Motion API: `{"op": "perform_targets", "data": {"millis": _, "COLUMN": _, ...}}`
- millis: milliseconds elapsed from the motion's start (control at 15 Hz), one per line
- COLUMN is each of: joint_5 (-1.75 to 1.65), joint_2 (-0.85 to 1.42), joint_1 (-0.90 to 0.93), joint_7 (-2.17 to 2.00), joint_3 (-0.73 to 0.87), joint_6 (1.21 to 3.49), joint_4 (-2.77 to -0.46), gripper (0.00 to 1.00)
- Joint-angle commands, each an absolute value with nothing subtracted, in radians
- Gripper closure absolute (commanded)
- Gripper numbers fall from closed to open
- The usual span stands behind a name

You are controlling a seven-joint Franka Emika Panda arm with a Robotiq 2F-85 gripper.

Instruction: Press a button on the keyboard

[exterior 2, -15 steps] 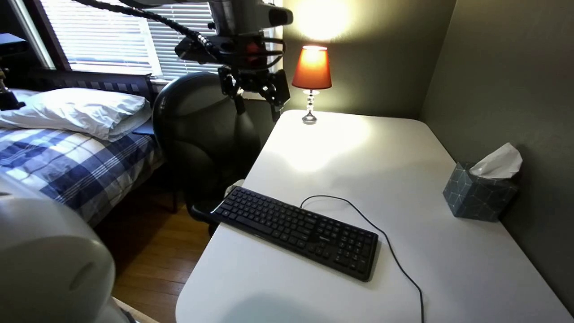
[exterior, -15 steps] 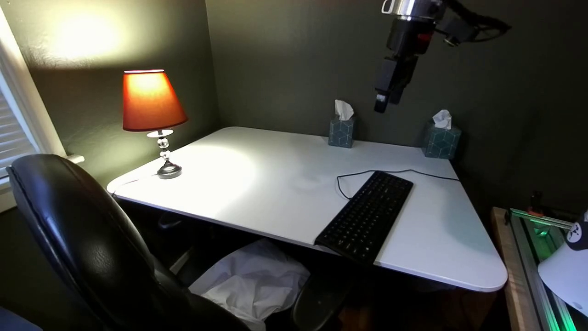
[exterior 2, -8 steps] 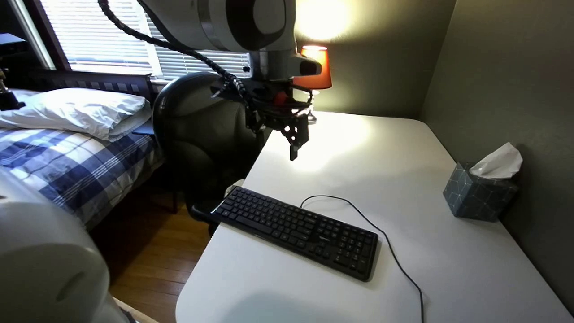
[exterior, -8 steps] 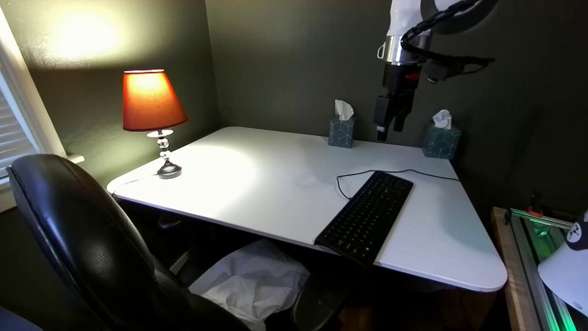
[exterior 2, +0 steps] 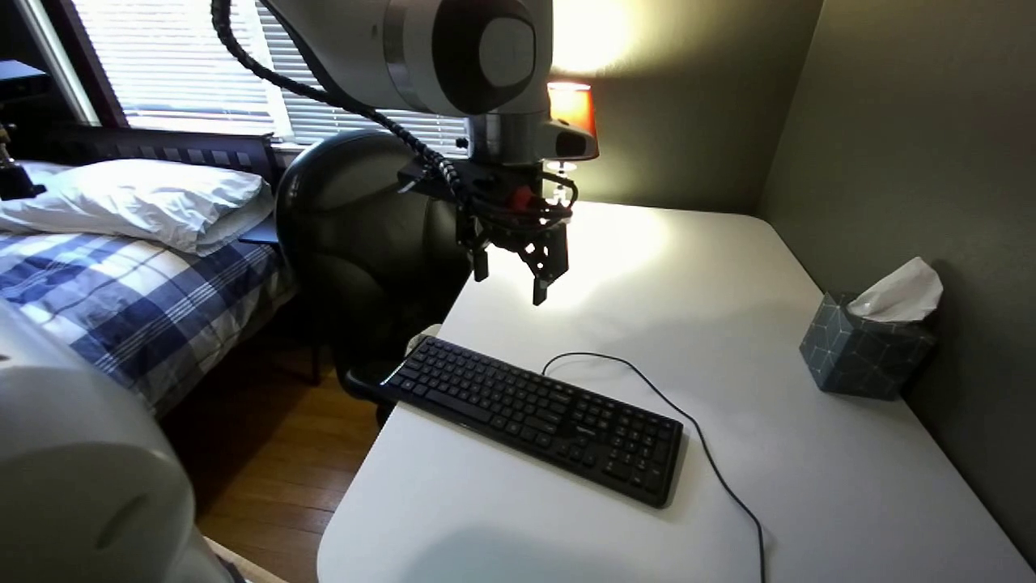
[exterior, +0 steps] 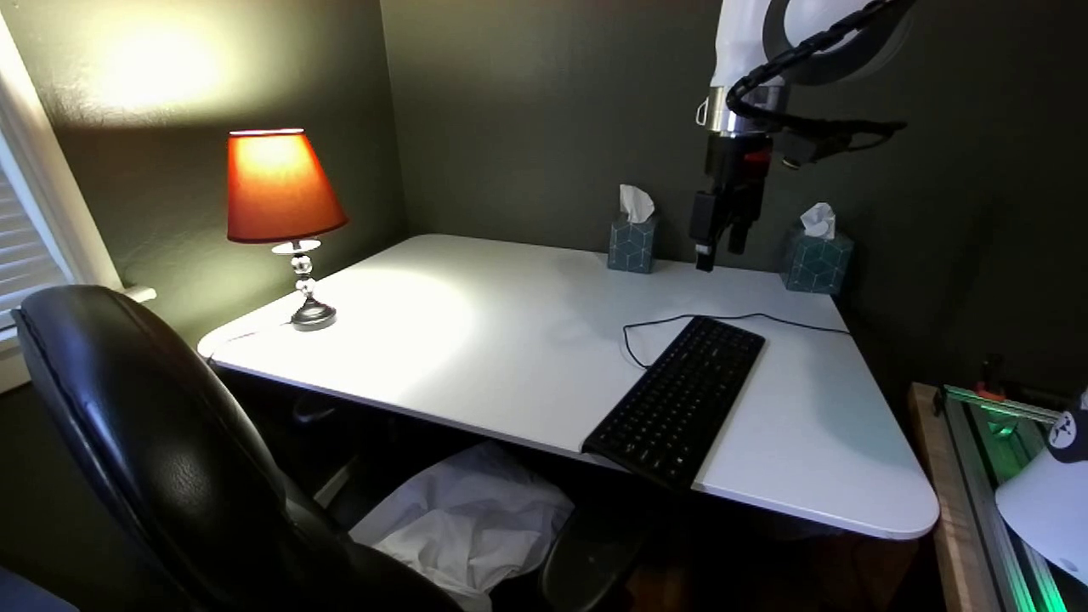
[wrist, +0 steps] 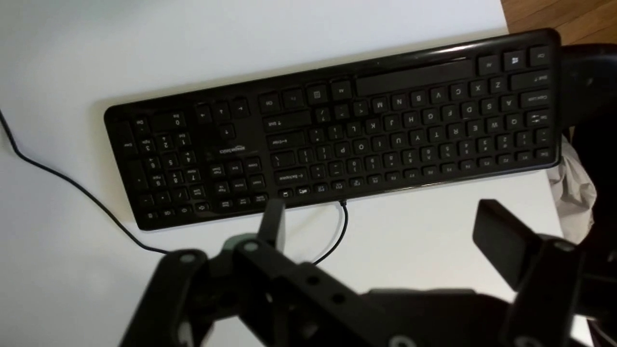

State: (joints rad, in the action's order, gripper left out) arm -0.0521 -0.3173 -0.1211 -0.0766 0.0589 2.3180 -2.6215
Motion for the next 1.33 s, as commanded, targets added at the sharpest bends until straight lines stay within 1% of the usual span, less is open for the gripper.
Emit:
{"op": "perform_targets", "data": {"millis": 0, "joint_5": -0.067, "joint_2": -0.257, "joint_1": -0.119, "joint_7": -0.064, "joint_3": 0.062, "joint_6": 2.305, "joint_4": -2.577, "gripper": 0.0}}
{"op": "perform_targets", "data": {"millis": 533, "joint_5": -0.134, "joint_2": -0.057, "joint_1": -0.113, "joint_7": -0.01, "joint_3": 0.068, "joint_6": 2.331, "joint_4": -2.471, "gripper": 0.0}}
{"op": "perform_targets", "data": {"millis": 667, "joint_5": -0.123, "joint_2": -0.012, "joint_1": -0.112, "joint_7": 0.019, "joint_3": 0.072, "joint_6": 2.337, "joint_4": -2.45, "gripper": 0.26}}
{"op": "perform_targets", "data": {"millis": 867, "joint_5": -0.112, "joint_2": 0.046, "joint_1": -0.113, "joint_7": 0.048, "joint_3": 0.076, "joint_6": 2.339, "joint_4": -2.421, "gripper": 0.51}}
{"op": "perform_targets", "data": {"millis": 1000, "joint_5": -0.115, "joint_2": 0.078, "joint_1": -0.116, "joint_7": 0.061, "joint_3": 0.08, "joint_6": 2.334, "joint_4": -2.402, "gripper": 0.65}}
{"op": "perform_targets", "data": {"millis": 1067, "joint_5": -0.115, "joint_2": 0.093, "joint_1": -0.116, "joint_7": 0.069, "joint_3": 0.081, "joint_6": 2.331, "joint_4": -2.393, "gripper": 0.74}}
{"op": "perform_targets", "data": {"millis": 1267, "joint_5": -0.115, "joint_2": 0.141, "joint_1": -0.121, "joint_7": 0.105, "joint_3": 0.088, "joint_6": 2.329, "joint_4": -2.365, "gripper": 0.96}}
